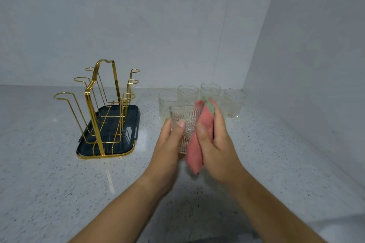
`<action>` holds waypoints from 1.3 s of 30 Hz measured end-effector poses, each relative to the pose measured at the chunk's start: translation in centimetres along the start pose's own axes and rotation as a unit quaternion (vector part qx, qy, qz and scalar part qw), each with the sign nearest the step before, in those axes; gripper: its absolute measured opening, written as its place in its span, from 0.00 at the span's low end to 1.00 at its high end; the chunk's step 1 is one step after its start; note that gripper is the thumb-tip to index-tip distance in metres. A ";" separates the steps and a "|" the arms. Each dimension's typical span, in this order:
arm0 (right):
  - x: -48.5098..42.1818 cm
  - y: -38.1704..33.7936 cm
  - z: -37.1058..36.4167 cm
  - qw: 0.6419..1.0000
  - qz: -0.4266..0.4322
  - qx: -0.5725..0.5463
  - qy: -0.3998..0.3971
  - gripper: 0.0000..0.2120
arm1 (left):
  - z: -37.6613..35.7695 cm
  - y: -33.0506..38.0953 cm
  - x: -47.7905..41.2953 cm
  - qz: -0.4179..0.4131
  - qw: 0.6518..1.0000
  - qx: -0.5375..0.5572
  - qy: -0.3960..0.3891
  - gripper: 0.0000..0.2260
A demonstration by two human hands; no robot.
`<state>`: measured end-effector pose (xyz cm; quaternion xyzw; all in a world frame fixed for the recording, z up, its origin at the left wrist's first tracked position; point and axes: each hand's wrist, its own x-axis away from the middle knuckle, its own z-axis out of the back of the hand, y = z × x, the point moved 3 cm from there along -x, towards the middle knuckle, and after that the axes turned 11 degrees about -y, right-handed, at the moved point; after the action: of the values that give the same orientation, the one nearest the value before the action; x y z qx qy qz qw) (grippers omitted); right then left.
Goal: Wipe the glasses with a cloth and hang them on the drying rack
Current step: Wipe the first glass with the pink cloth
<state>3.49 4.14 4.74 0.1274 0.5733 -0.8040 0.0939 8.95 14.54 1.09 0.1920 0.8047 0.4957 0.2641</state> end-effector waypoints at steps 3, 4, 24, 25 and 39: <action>1.6 0.3 -1.4 0.999 -0.017 0.020 -0.036 0.31 | 1.2 -0.7 0.7 0.027 1.000 0.009 0.009 0.25; 2.1 0.3 -2.0 0.999 -0.019 0.024 -0.041 0.32 | 1.4 -1.0 1.0 0.041 0.999 0.018 0.007 0.27; -0.1 -0.5 -2.3 0.994 -0.095 0.045 0.035 0.35 | 1.1 -0.8 2.9 0.079 0.996 0.039 -0.016 0.26; -1.0 -0.8 -1.9 0.992 -0.105 0.022 0.061 0.33 | 1.1 -1.0 2.8 0.082 0.994 0.064 -0.022 0.27; 0.3 -1.7 -3.0 0.996 -0.061 0.066 0.025 0.34 | 1.7 -0.6 2.5 0.069 0.990 0.124 -0.027 0.31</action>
<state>2.96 7.55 5.21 0.1181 0.5279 -0.8408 0.0215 8.05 16.93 -0.64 0.2918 0.8372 0.4039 0.2255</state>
